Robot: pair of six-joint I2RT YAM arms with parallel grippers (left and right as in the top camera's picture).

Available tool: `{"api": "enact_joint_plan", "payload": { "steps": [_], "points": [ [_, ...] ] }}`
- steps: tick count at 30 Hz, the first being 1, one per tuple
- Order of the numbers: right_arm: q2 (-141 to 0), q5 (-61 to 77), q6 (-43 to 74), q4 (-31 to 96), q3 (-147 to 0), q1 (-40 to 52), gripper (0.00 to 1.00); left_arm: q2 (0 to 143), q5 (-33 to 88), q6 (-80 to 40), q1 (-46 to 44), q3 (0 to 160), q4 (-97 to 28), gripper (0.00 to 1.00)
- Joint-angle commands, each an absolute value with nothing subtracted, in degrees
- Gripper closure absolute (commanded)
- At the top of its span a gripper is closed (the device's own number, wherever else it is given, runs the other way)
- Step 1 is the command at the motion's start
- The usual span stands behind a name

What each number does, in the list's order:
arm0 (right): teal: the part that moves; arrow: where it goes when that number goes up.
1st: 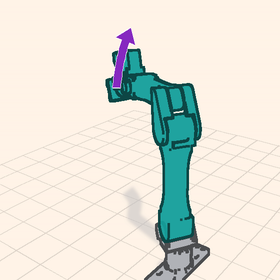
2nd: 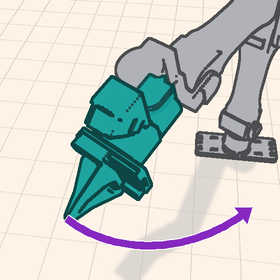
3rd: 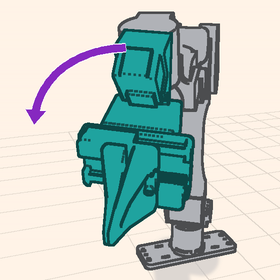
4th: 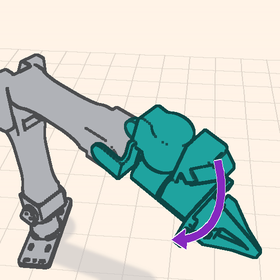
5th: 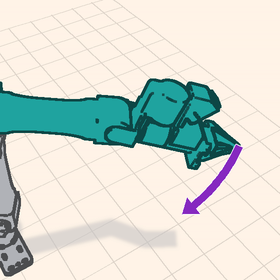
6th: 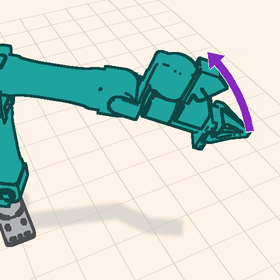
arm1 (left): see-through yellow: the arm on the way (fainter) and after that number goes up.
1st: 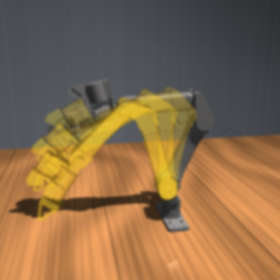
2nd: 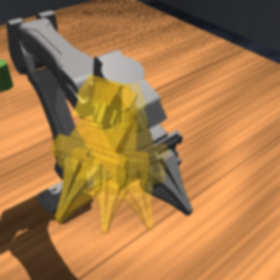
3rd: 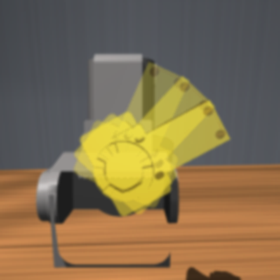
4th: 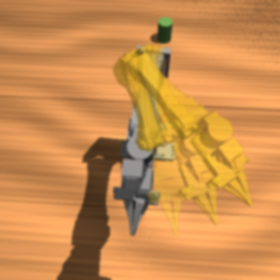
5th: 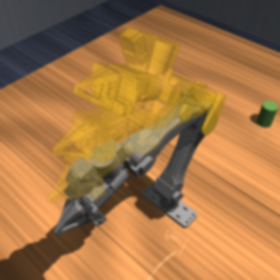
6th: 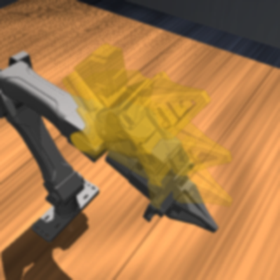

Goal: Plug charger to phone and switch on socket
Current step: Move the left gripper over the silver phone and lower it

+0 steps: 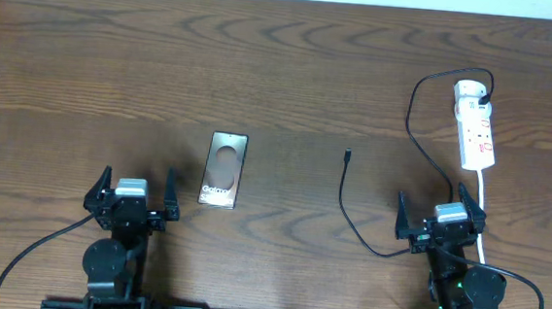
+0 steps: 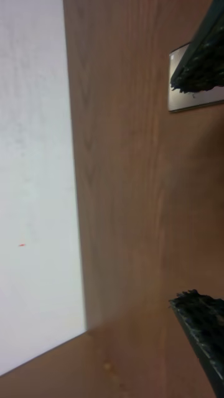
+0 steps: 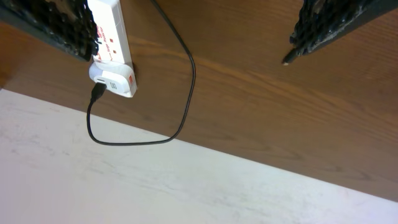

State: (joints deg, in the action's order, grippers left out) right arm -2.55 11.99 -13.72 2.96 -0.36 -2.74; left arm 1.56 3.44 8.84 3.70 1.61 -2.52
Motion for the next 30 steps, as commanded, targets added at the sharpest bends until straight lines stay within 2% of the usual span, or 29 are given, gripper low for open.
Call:
{"api": "enact_joint_plan", "payload": {
  "steps": [1, 11, 16, 25, 30],
  "points": [
    [-2.2, 12.4, -14.2, 3.0, -0.3, -2.4, 0.01, 5.1, 2.0, 5.7, 4.0, 3.6, -4.3, 0.01],
    [-2.2, 12.4, -14.2, 0.5, -0.3, -2.4, 0.01, 24.2, 1.9, 5.2, 4.0, 19.6, -7.3, 0.01],
    [-2.2, 12.4, -14.2, -0.7, -0.3, -2.4, 0.01, 35.2, 2.5, 5.2, 4.0, 32.4, -17.1, 0.01],
    [-2.2, 12.3, -11.4, -0.7, -0.3, -2.4, 0.01, 56.1, 19.0, 5.2, 3.9, 55.6, -37.1, 0.01],
    [-2.2, 12.0, -7.0, -0.5, -1.7, -2.4, 0.01, 67.9, 20.3, 5.0, 2.2, 66.7, -47.0, 0.01]
  ]
}}
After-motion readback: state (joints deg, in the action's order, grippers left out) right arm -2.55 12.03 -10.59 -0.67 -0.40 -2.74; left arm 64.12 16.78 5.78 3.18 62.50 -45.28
